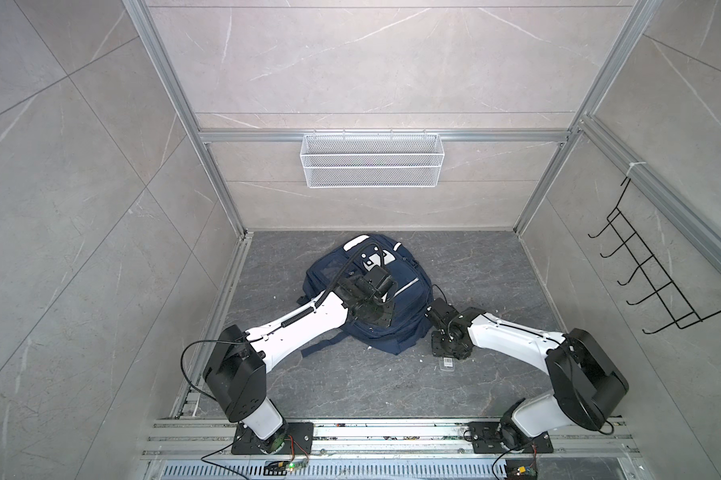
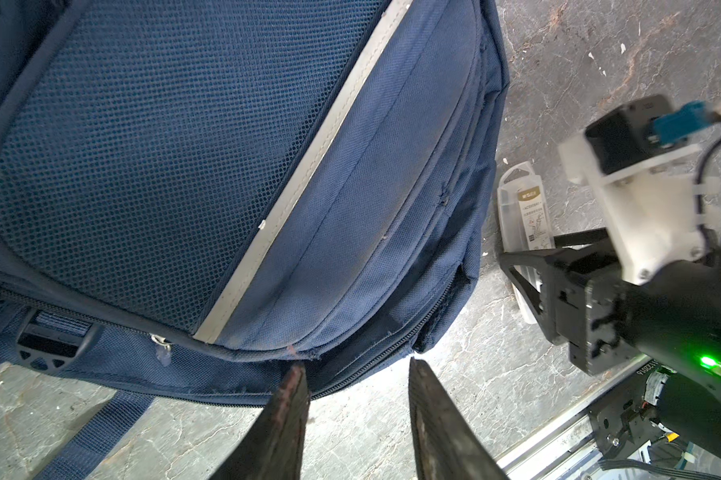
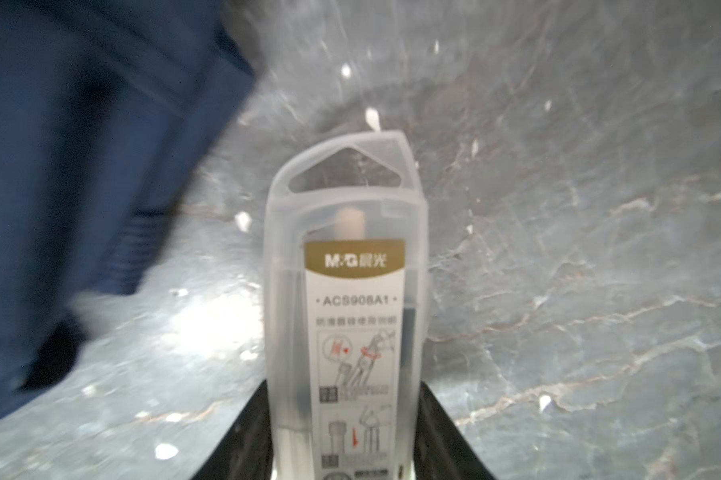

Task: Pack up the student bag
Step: 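Raise the pencil case upright with right toward the bag while left holds the pocket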

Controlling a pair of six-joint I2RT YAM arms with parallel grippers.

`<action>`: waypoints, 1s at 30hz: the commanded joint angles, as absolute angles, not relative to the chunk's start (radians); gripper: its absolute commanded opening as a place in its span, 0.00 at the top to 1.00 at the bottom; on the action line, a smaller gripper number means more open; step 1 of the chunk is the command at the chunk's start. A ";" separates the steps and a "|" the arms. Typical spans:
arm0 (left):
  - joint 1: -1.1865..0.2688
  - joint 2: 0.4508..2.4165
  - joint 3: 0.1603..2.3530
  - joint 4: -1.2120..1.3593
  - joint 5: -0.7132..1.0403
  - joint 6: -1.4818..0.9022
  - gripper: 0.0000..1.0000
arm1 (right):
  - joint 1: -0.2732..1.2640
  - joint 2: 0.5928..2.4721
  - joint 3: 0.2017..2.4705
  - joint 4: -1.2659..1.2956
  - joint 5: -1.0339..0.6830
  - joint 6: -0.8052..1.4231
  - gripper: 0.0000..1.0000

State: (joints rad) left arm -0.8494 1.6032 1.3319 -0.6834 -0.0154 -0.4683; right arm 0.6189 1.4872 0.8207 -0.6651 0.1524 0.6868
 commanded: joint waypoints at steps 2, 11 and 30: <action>-0.851 1.591 1.350 -0.671 0.001 -0.470 0.57 | 0.623 1.349 0.815 -0.643 0.110 0.671 0.65; -0.853 1.623 1.416 -0.728 -0.060 -0.415 0.56 | 0.623 1.213 0.850 -0.624 0.054 0.624 0.65; -0.948 1.897 1.658 -0.870 -0.268 -0.283 0.54 | 0.574 1.197 0.796 -0.407 -0.093 0.667 0.65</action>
